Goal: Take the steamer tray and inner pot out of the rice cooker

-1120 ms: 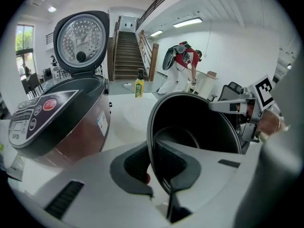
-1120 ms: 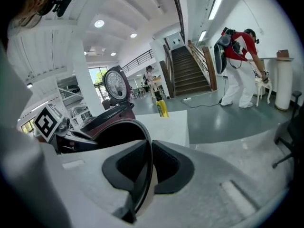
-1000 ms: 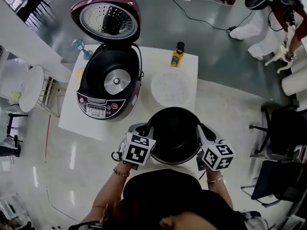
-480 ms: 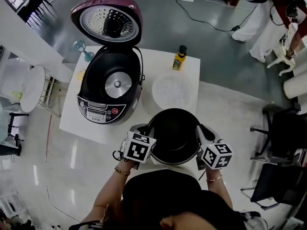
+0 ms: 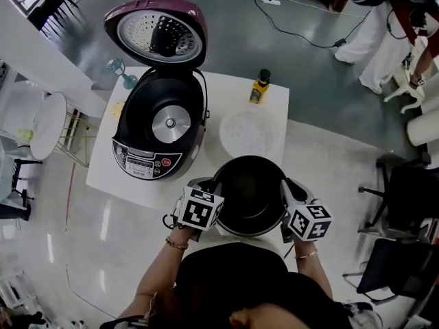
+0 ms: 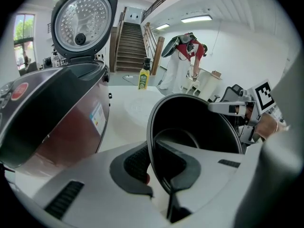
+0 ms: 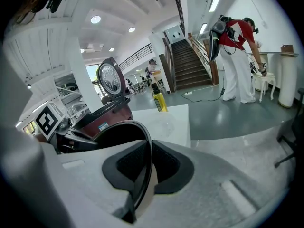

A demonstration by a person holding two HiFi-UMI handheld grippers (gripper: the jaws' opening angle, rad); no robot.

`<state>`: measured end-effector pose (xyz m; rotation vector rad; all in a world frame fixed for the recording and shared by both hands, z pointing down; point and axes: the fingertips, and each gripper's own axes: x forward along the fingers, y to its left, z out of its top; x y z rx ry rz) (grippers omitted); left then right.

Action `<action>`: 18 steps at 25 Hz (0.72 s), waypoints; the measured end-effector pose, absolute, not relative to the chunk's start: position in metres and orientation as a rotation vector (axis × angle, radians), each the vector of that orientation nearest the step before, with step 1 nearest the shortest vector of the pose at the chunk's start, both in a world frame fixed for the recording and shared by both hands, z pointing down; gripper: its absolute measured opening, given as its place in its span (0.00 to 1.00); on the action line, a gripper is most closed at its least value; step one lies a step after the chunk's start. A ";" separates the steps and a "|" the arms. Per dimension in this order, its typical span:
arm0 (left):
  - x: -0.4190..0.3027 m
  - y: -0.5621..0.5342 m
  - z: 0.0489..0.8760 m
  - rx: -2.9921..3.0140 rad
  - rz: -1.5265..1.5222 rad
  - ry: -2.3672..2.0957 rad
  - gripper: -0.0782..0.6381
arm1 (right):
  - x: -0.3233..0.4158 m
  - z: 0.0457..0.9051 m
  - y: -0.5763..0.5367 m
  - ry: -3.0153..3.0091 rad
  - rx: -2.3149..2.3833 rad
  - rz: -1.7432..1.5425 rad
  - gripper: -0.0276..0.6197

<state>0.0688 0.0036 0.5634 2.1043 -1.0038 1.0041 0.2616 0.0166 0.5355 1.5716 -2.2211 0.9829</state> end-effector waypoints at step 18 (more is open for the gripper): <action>0.065 -0.010 0.567 2.127 0.950 -1.074 0.15 | 0.258 0.549 0.003 -2.239 1.547 0.984 0.10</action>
